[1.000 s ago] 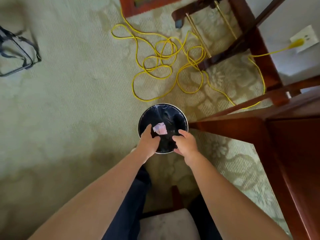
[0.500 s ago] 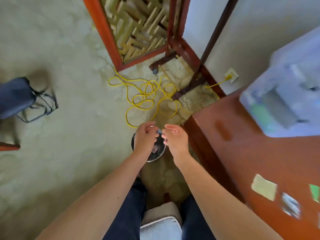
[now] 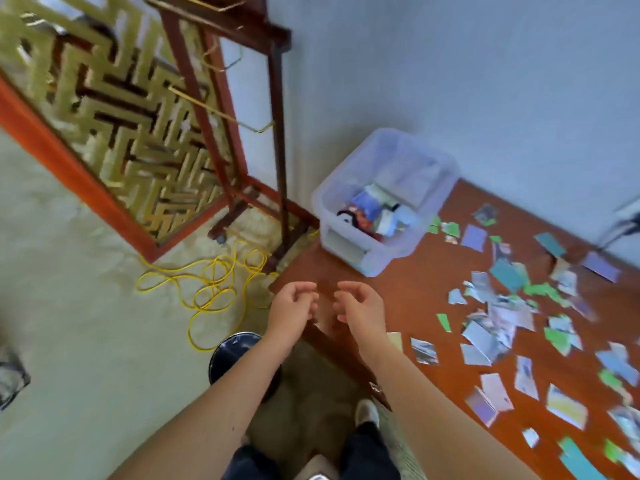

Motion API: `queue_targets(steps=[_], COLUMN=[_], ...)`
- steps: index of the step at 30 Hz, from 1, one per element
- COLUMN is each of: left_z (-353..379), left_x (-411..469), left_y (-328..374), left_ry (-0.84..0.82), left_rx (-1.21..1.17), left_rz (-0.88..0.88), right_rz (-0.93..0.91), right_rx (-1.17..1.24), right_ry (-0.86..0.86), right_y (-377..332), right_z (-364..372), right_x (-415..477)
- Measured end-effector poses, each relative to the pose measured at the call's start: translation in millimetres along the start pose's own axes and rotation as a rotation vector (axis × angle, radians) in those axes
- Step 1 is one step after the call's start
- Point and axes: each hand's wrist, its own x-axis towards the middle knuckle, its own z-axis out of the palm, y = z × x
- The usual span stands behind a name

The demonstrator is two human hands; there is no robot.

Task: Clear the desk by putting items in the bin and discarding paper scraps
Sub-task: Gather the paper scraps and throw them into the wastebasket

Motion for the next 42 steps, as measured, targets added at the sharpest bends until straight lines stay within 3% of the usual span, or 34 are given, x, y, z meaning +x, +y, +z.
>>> queue_targets(steps=[9,15,18,25,28,33,39,42], left_z=[94,129,137,144,146,146,149,155], left_x=[-11,-9,-12,-13,-12,-9,-15,-16], left_y=[-8,-32,-41,-56,-57,-55,-53,-48], left_ry=[-0.297,-0.460,-0.415,-0.348,-0.301,-0.362,-0.393,-0.387], left_rx=[0.318,0.716,0.988,1.295,1.340,1.368,1.286,1.206], left_rz=[0.035,0.124,0.197,0.406,0.470,0.465,0.425,0.363], right_rz=[0.028,0.123,0.084,0.007,-0.020,-0.004,0.009,0.057], right_rx=[-0.097,-0.429,-0.616,-0.912,-0.986,-0.944,-0.952,-0.840], right_ry=[0.259,0.263,0.245,0.112,0.077,0.075,0.045,0.037], right_y=[34,69,82,91,90,88,85,88], right_z=[-100,-140,-149,-159,-160,-159,-162,-166], right_x=[-1,-2,0,5,7,13,19,17])
